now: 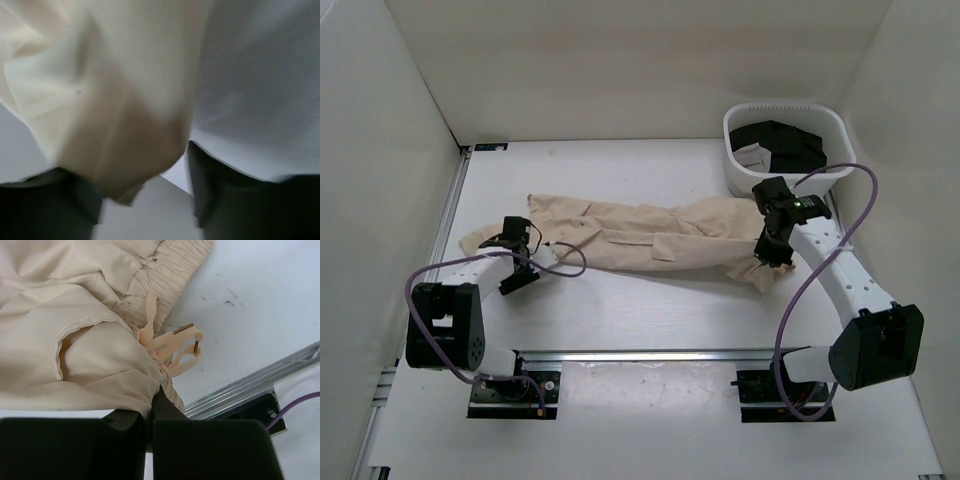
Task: Fold and stack the trousers
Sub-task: Flatten the trousers out
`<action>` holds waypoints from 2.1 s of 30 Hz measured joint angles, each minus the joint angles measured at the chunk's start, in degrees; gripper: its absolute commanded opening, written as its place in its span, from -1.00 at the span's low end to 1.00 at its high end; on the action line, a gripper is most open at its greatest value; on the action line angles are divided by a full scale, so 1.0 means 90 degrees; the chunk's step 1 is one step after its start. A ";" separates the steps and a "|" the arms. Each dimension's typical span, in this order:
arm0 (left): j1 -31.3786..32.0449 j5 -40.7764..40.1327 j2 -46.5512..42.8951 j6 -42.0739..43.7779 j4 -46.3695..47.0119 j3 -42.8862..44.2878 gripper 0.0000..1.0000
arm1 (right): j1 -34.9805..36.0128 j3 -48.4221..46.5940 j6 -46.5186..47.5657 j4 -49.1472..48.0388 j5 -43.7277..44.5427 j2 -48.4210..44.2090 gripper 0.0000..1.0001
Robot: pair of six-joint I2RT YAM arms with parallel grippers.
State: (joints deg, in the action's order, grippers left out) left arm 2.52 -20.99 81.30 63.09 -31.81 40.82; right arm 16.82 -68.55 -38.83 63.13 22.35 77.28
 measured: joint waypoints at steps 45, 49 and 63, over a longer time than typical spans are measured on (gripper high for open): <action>-0.1443 0.1528 0.2283 -0.4544 -0.0488 0.2380 -0.72 | -0.0862 -0.0255 0.0529 0.0515 0.0248 0.0063 -1.00; -0.1904 0.0855 0.1948 -0.3640 0.0007 0.1814 -0.72 | -0.0860 -0.0226 0.0539 0.0551 0.0342 0.0061 -1.00; -0.2790 -0.0901 -0.0180 0.0015 0.0148 -0.1127 0.01 | -0.0748 0.1758 0.0607 0.0653 -0.0401 -0.0493 0.57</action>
State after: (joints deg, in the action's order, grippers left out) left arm -22.59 -29.10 79.68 63.22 -30.48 30.68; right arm 10.09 -52.73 -33.36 69.01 18.74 72.84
